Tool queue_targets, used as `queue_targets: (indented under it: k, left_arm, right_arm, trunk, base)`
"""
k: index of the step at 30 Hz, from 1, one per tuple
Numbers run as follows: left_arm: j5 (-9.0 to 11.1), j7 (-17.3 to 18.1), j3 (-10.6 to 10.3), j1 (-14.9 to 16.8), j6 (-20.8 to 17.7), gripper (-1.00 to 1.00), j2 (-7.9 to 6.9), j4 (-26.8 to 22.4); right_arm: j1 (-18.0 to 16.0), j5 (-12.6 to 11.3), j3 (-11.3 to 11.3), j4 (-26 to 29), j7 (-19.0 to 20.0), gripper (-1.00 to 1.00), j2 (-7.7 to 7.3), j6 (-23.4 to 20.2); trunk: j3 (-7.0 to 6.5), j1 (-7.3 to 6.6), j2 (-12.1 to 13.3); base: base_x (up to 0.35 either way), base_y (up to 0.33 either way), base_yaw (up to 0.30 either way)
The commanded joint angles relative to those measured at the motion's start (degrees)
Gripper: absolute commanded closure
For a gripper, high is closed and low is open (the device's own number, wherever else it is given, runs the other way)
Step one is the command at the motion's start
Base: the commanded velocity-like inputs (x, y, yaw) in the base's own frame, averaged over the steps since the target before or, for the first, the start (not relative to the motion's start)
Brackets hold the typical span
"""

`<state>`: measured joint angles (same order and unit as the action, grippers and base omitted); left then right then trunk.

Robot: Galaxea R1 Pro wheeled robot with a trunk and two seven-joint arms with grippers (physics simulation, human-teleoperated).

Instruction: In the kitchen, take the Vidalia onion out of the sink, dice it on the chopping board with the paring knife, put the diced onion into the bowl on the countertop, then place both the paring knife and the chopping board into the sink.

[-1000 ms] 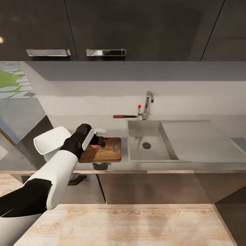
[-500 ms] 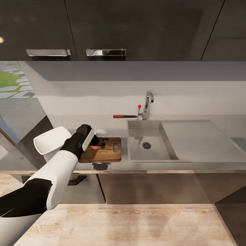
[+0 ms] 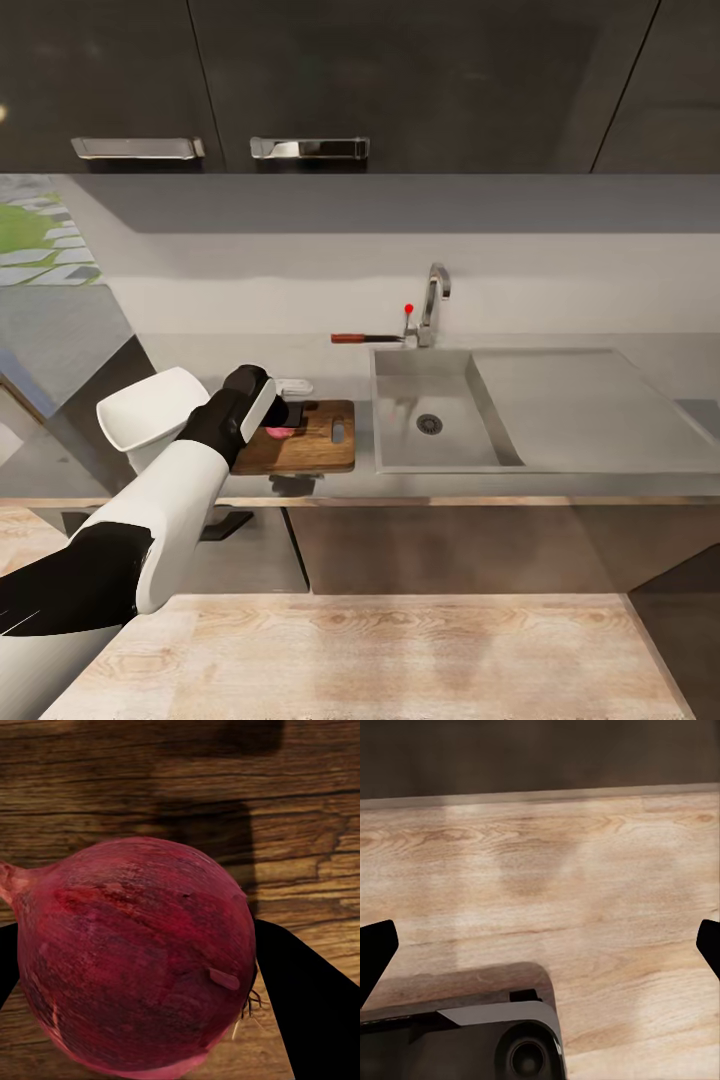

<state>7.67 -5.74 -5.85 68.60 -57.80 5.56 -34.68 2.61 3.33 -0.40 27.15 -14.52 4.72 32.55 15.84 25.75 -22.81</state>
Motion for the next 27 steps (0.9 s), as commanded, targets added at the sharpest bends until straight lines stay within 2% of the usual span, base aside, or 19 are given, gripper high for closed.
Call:
queue_targets:
  k: [1,27]
  left_arm:
    - [0.61,-0.58,-0.21,0.04,-0.17,1.00,-0.02,-0.04]
    - [0.59,-0.58,-0.21,0.04,-0.12,1.00,-0.02,0.52]
  right_arm:
    - [0.02,0.36,-0.04,0.10,-0.33,-1.00,0.02,-0.03]
    - [0.02,0.36,-0.04,0.10,-0.33,-1.00,0.02,0.02]
  trunk:
    - [0.16,0.03,-0.11]
    - [0.46,0.03,-0.11]
  base:
    - [0.000,0.000,0.000]
    - [0.025,0.000,0.000]
